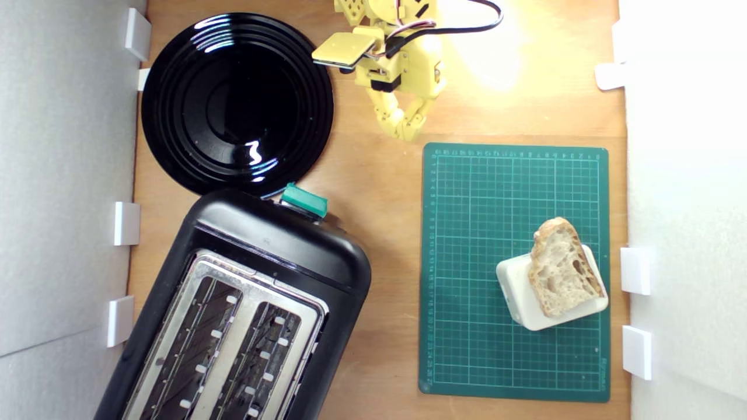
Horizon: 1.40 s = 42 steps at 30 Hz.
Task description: Pick bread and place in toaster
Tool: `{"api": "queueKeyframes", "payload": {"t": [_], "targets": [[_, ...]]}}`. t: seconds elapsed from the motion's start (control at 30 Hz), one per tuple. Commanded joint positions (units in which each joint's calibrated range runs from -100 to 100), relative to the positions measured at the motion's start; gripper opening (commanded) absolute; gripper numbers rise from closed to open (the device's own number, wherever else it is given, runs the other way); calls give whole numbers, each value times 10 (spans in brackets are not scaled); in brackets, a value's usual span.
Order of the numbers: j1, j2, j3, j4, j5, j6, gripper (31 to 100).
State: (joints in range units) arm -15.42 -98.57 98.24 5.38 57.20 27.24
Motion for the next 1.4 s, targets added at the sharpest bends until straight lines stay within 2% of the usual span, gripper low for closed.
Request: {"api": "queueKeyframes", "payload": {"t": [0.0,0.3,0.5,0.67,1.0,1.17,1.37], "targets": [[-3,-1,-1,-1,0,4,308],[-1,7,-10,-8,-4,0,308],[-5,53,-22,-44,-6,0,308],[-4,83,-23,-52,-84,-1,308],[-9,255,-130,-63,-191,-43,308],[-37,358,-166,-60,-287,-71,308],[-78,459,-263,-57,-307,-101,308]]}}
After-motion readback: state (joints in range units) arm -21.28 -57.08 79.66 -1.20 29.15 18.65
